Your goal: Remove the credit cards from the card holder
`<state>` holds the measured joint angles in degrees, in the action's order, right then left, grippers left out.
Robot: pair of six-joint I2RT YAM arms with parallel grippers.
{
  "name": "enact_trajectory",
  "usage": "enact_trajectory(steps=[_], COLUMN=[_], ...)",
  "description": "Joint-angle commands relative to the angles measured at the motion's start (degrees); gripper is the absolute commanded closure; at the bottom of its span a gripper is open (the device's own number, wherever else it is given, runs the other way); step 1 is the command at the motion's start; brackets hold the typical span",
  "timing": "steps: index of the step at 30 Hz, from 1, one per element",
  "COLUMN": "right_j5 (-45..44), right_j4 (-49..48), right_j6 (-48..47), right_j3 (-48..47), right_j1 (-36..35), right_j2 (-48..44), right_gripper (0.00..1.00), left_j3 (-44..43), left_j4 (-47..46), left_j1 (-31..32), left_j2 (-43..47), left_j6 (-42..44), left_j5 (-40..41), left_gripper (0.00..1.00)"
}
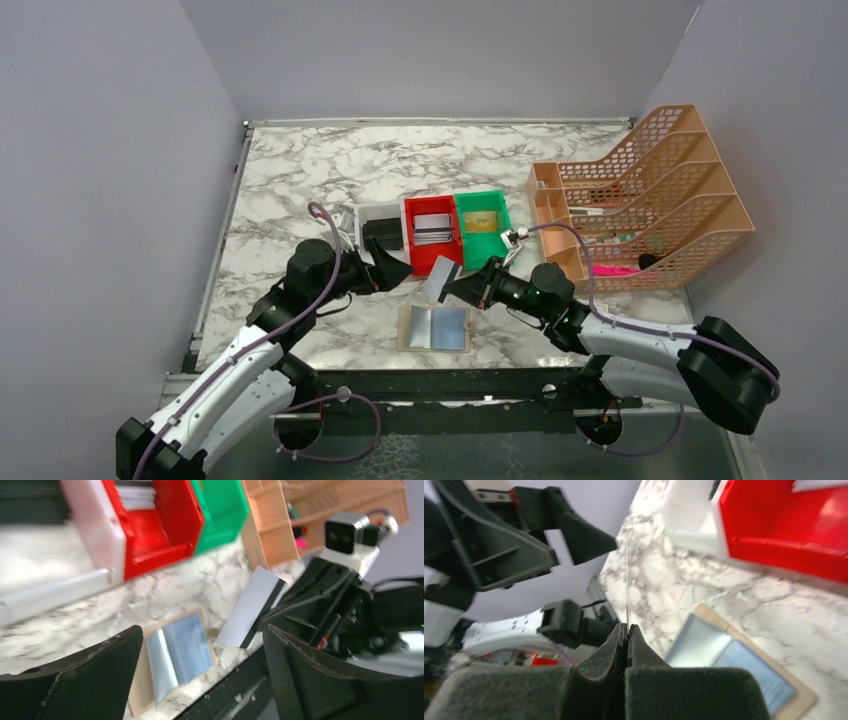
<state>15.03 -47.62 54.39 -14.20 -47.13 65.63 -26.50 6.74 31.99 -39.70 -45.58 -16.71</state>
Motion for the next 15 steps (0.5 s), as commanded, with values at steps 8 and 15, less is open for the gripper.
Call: enact_trajectory(steps=[8,15], right_j5=[-21.95,-26.34], right_j4=[35.6,41.99], right_j6=[-25.35,-38.55], right_j3=[-18.4,-34.72], right_j1=[0.03,-0.06], right_j2=[-1.37,15.36], right_gripper=[0.99,0.99], left_j3=[-14.25,-13.15], left_j4=[27.34,26.92], left_j1=[-0.04,-0.08], left_j2=[-0.88,0.08], left_j6=[18.38,18.97], left_j5=[29.3,32.54], left_gripper=[0.01,0.01])
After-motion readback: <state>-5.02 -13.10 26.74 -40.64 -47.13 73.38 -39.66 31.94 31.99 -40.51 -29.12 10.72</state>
